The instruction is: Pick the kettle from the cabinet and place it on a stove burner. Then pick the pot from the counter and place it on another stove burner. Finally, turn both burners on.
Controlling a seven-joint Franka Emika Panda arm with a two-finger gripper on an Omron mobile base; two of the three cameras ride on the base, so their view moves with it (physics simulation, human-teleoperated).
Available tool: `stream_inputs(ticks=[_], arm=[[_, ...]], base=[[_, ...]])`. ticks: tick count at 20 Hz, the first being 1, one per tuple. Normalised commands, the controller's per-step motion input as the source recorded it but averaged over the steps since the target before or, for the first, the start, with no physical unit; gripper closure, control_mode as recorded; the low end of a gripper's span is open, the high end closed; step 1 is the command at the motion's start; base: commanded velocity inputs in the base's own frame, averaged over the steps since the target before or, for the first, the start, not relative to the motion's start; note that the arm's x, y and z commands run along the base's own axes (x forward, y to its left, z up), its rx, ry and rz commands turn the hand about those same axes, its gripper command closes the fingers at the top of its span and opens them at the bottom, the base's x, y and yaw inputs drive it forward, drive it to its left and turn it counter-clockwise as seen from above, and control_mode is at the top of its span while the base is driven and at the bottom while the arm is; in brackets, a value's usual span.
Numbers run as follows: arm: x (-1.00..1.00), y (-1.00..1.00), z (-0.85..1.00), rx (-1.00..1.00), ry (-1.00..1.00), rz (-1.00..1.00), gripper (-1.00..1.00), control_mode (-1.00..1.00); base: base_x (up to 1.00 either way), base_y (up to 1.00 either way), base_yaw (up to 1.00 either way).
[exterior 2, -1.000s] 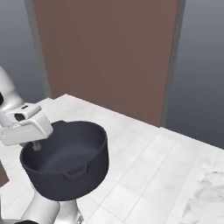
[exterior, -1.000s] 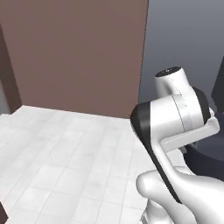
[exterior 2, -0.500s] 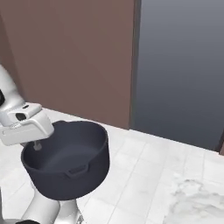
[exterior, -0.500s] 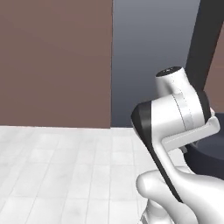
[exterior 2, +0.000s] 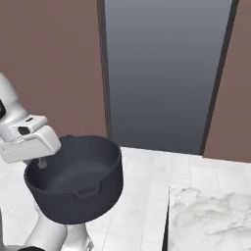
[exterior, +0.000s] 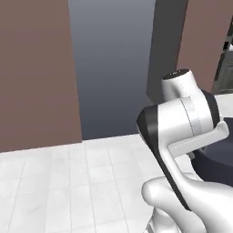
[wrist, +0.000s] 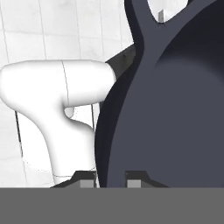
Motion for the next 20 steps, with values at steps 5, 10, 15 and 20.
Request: stream_inputs(ticks=[5, 10, 15, 20], arm=[[0.0, 0.0, 0.0, 0.0, 0.0, 0.0, 1.0, 1.0], [0.0, 0.0, 0.0, 0.0, 0.0, 0.0, 1.0, 1.0], [0.0, 0.0, 0.0, 0.0, 0.0, 0.0, 1.0, 1.0], [0.0, 0.0, 0.0, 0.0, 0.0, 0.0, 1.0, 1.0]], base=[[0.32, 0.0, -0.44], [0.35, 0.0, -0.4], [0.37, 0.06, -0.37], [0.37, 0.05, -0.37]])
